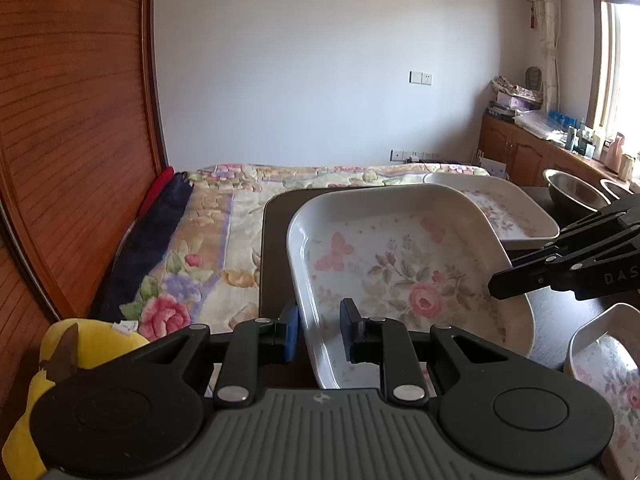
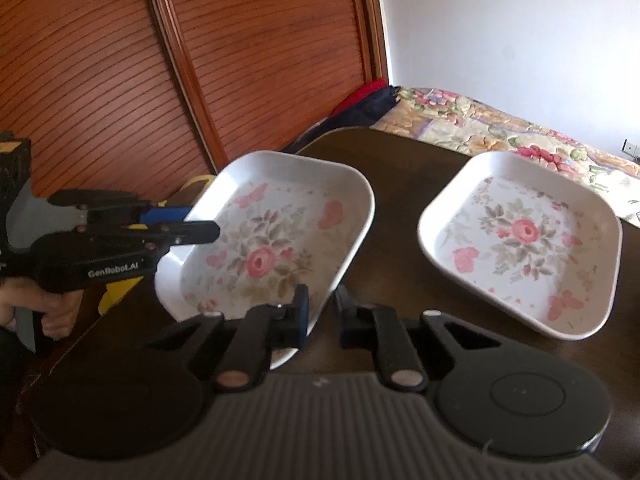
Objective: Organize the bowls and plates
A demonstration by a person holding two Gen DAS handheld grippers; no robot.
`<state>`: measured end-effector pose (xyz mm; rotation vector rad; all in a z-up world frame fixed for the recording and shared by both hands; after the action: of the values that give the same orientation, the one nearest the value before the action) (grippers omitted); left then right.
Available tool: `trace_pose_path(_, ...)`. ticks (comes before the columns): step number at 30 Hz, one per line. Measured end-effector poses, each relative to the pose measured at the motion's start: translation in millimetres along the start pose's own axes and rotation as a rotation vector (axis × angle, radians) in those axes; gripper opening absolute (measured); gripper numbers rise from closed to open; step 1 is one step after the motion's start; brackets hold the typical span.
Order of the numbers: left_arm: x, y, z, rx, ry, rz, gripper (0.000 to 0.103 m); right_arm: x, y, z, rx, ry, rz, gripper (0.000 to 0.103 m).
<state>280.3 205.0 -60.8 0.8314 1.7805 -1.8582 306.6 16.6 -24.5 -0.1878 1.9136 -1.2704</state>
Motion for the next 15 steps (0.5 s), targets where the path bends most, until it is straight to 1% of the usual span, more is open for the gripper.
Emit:
trace_pose_path(3,-1.5,-4.0,6.4,-0.008,0.008,0.014,0.046,1.6,-3.3,4.0,-0.002,0.010,0.015,0.012)
trace_pose_path(6,-2.7,-9.3,12.9,0.001,0.013,0.026,0.046,4.1,-7.9,10.1,0.002,0.025,0.029,0.011)
trace_pose_path(9,-4.2,-15.8,19.4,-0.008,0.020,0.045,0.042,8.3,-14.4,14.5,0.002,0.038,0.044,0.010)
trace_pose_path(15,-6.4,-32.2,33.5,-0.012,0.028,0.076,0.042,13.7,-33.4,18.2,0.006,0.050,0.086,0.010)
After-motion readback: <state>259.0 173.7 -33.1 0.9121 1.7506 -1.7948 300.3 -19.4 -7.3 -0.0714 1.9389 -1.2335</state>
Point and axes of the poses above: each gripper's, at about its wrist camera, not at the fingertips, and y roughly the way its jaws point, z to its right, x to its underside, the point moved 7 cm from there along y, roughly the way its jaws point, and after that the axes turned 14 degrees about -z, right-handed, at the moved point
